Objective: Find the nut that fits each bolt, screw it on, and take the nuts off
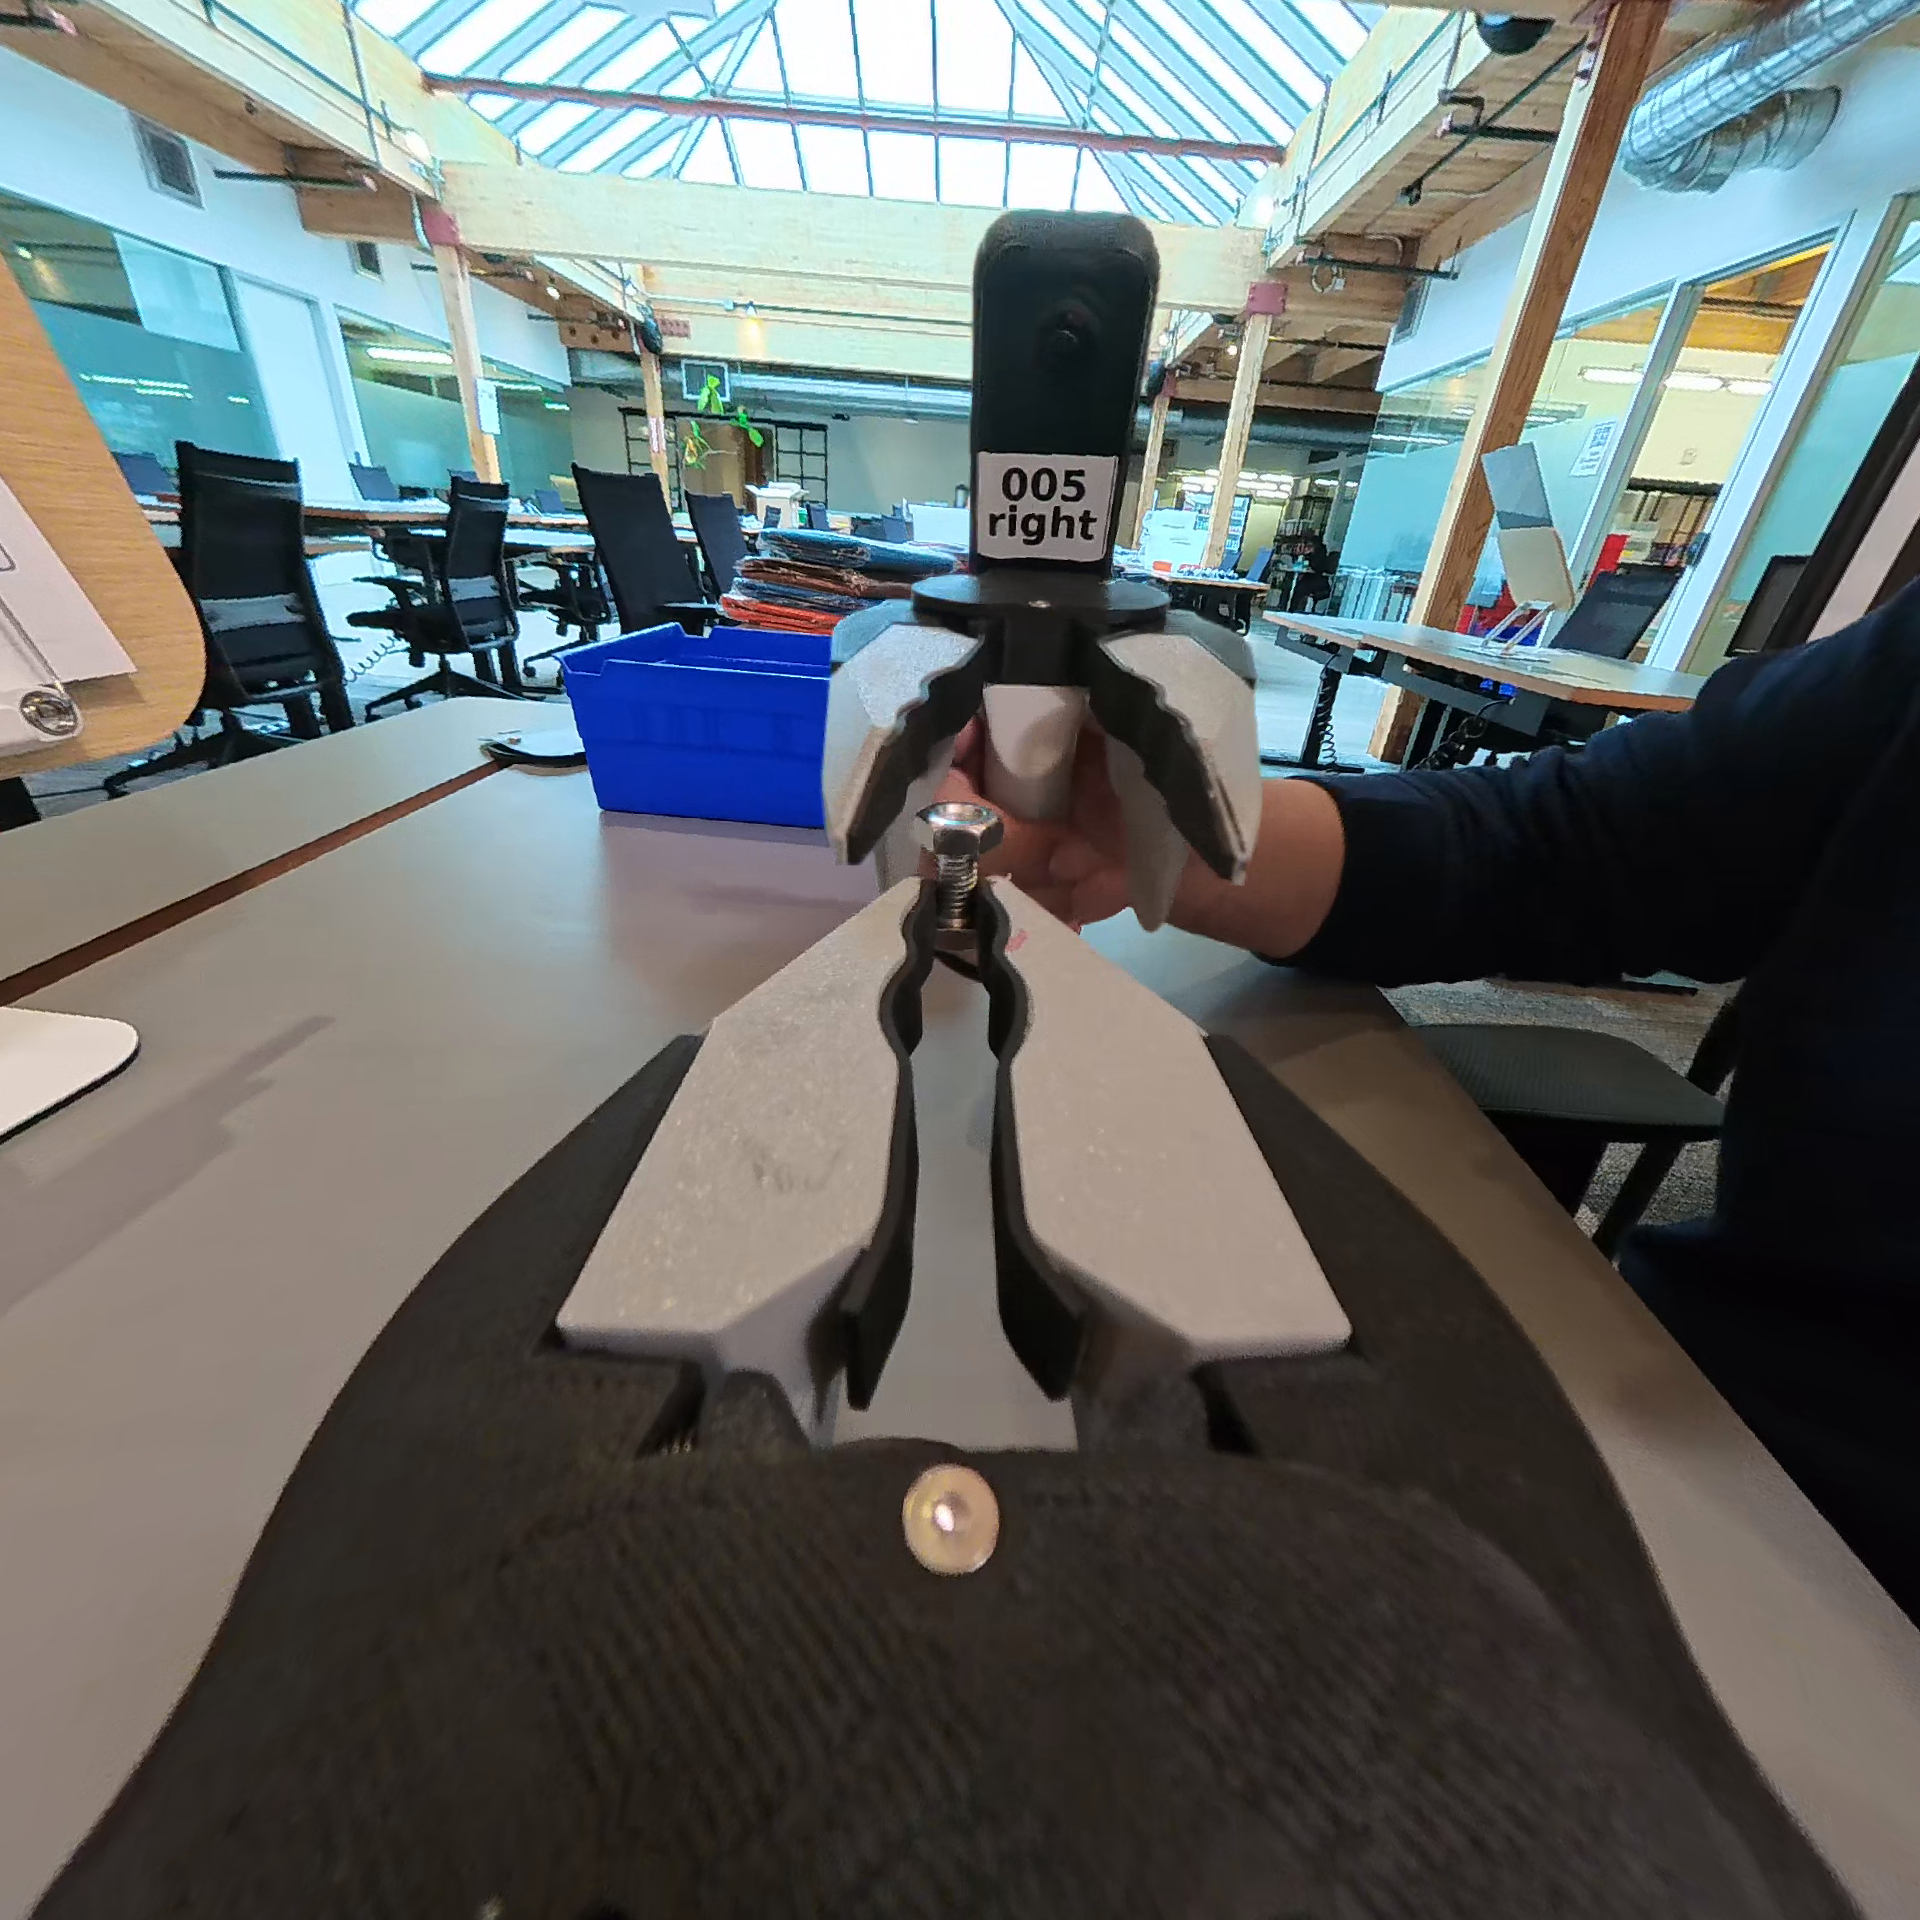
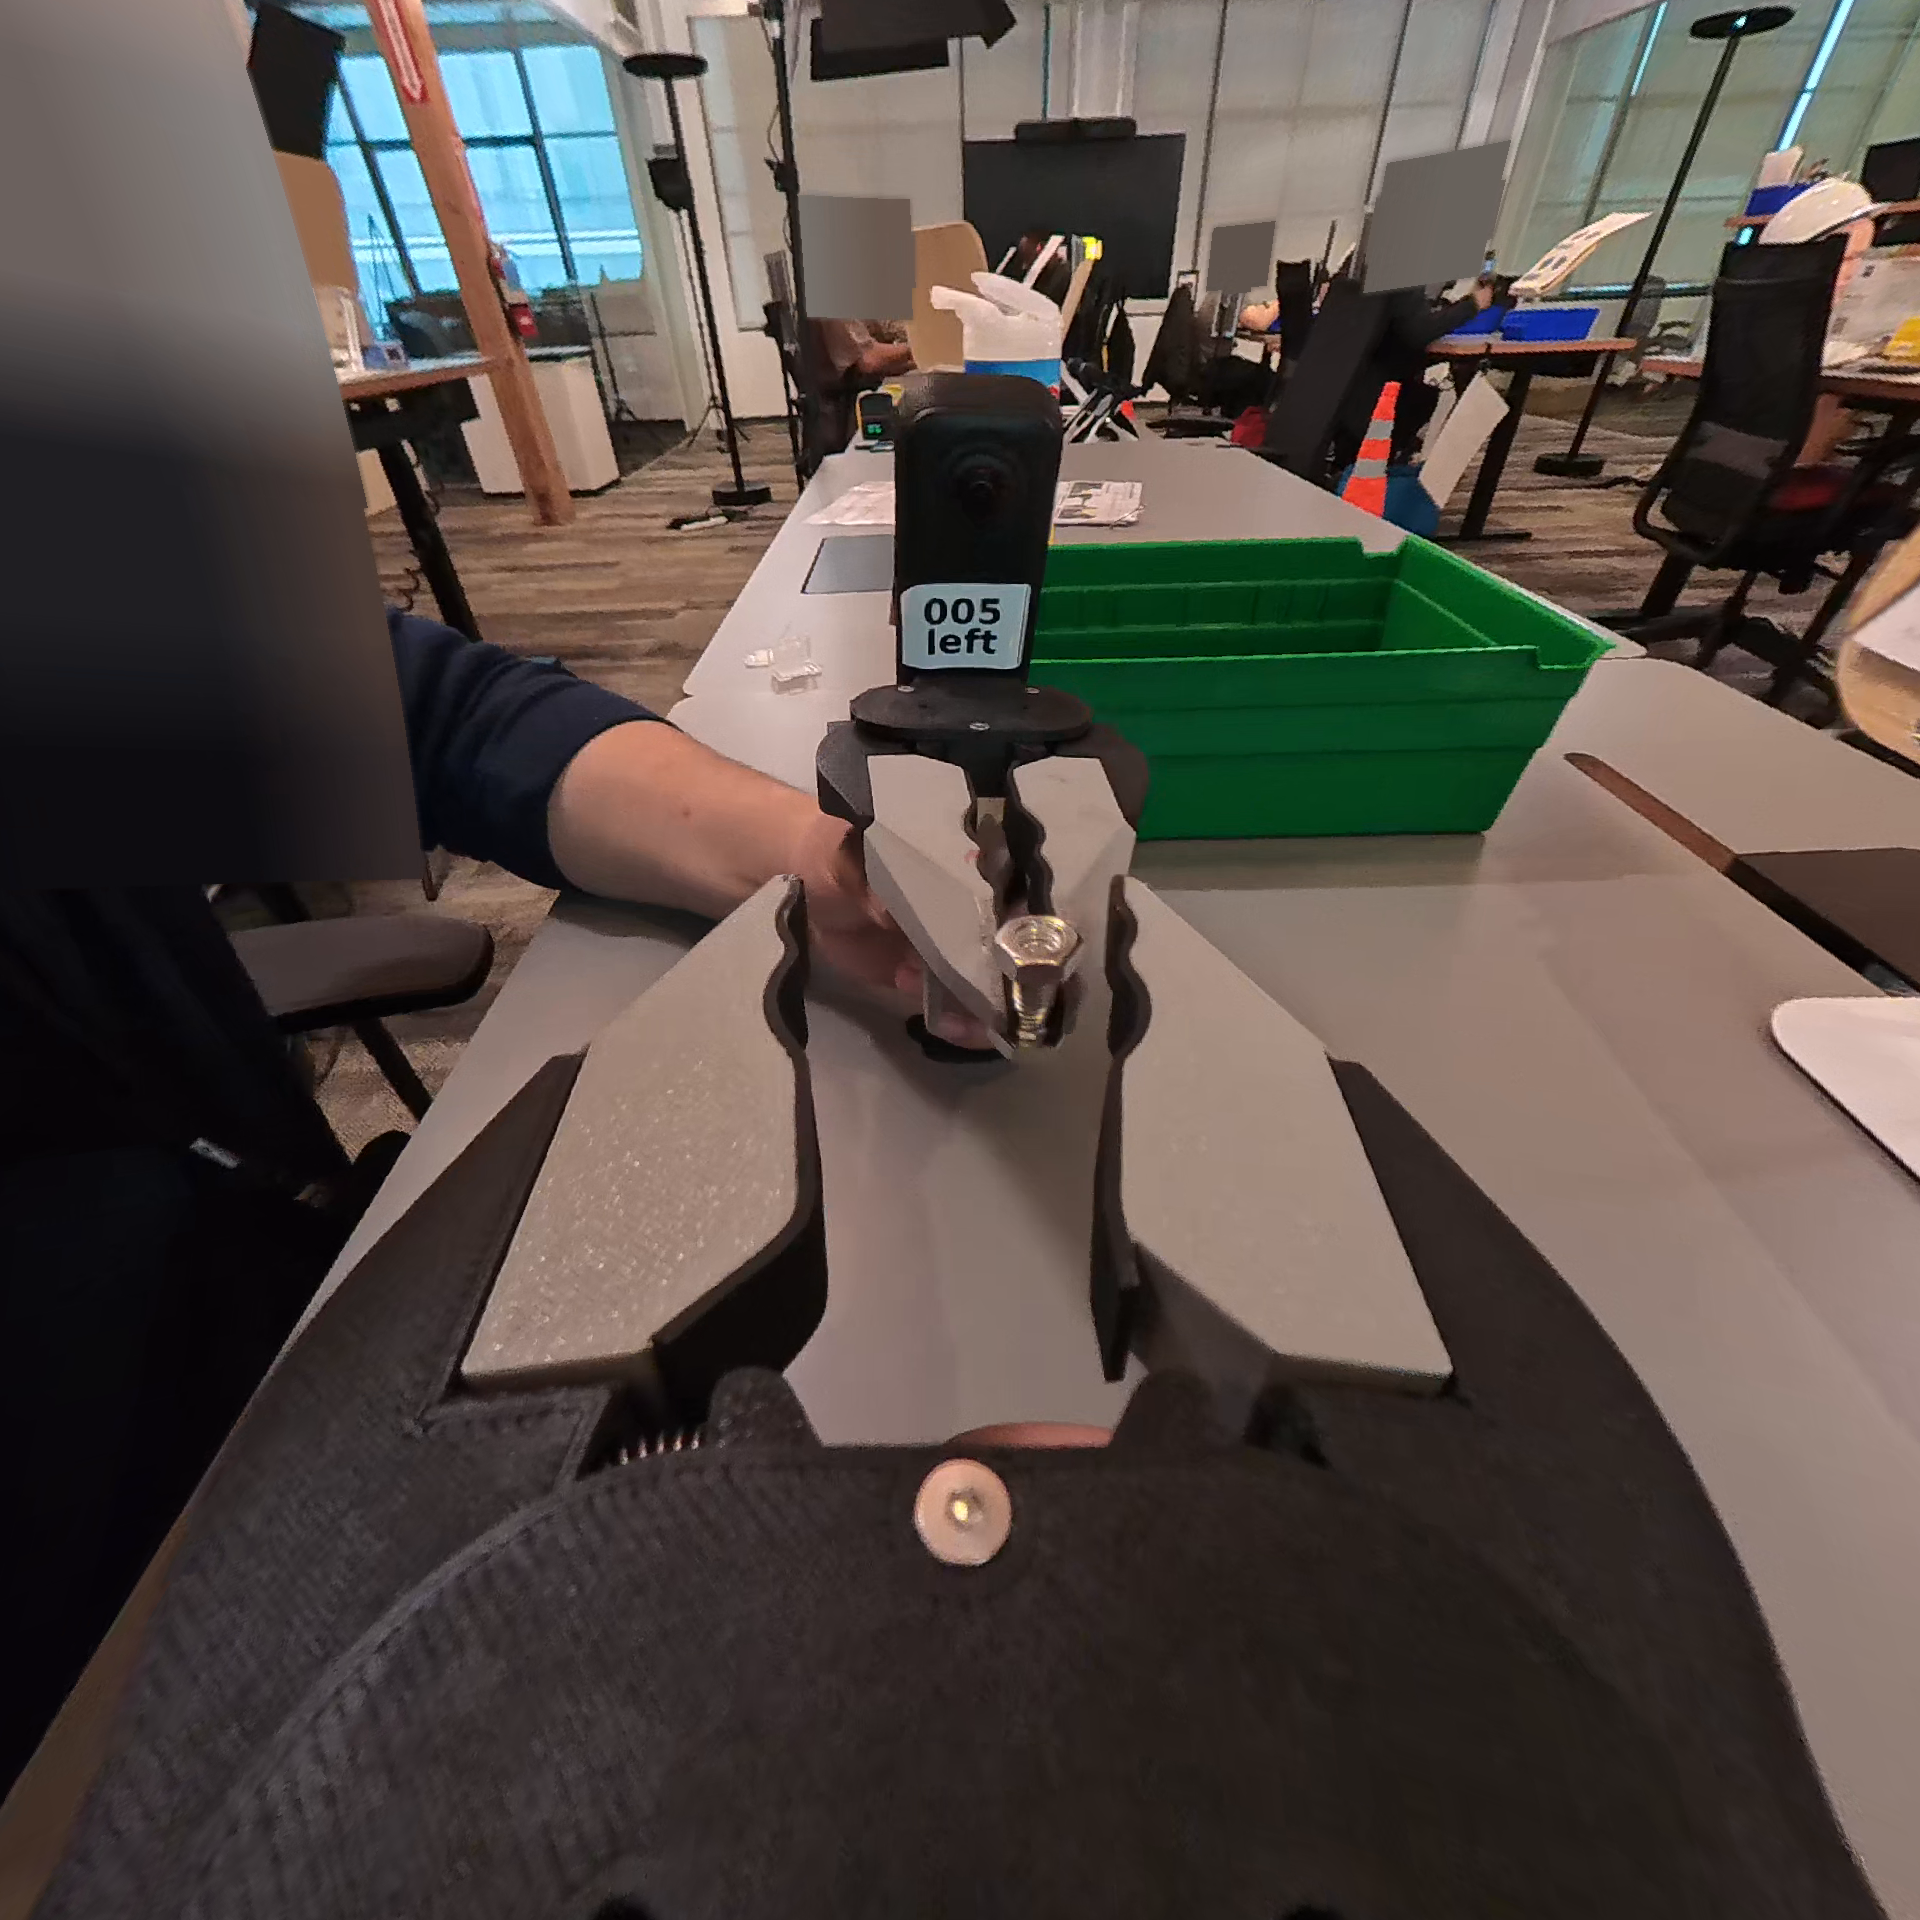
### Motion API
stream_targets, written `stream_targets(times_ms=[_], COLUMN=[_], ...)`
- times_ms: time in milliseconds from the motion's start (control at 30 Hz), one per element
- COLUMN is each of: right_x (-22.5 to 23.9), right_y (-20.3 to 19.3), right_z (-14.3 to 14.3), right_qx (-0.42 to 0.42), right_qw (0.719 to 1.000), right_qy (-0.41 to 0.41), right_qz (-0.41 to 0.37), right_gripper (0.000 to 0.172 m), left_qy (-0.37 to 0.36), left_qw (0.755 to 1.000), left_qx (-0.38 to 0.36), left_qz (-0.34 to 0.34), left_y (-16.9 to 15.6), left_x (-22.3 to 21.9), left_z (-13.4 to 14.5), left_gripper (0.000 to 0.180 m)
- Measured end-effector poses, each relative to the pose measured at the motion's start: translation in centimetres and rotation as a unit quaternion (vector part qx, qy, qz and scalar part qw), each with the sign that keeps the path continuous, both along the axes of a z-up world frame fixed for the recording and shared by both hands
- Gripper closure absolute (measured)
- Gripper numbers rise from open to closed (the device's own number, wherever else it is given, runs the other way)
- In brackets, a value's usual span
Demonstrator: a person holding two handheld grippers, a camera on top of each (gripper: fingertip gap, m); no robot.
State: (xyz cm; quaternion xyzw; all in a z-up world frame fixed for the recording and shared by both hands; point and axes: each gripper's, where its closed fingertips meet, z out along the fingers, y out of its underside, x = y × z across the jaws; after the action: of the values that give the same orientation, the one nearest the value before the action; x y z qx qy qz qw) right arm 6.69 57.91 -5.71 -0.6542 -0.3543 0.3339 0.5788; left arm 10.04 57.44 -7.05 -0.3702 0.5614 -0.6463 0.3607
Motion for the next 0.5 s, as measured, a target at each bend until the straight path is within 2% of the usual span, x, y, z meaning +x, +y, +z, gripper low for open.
stream_targets(times_ms=[167,500], right_x=[-0.7,1.2], right_y=[0.2,-0.3], right_z=[-0.3,0.1], right_qx=[0.001,0.006], right_qw=[1.000,1.000], right_qy=[0.001,0.006], right_qz=[0.004,-0.023], right_gripper=[0.116,0.120], left_qy=[-0.001,-0.002], left_qw=[1.000,1.000], left_qx=[0.000,-0.001], left_qz=[0.003,0.011], left_y=[0.2,0.6], left_x=[0.0,0.0], left_z=[0.1,0.2], left_gripper=[0.175,0.175])
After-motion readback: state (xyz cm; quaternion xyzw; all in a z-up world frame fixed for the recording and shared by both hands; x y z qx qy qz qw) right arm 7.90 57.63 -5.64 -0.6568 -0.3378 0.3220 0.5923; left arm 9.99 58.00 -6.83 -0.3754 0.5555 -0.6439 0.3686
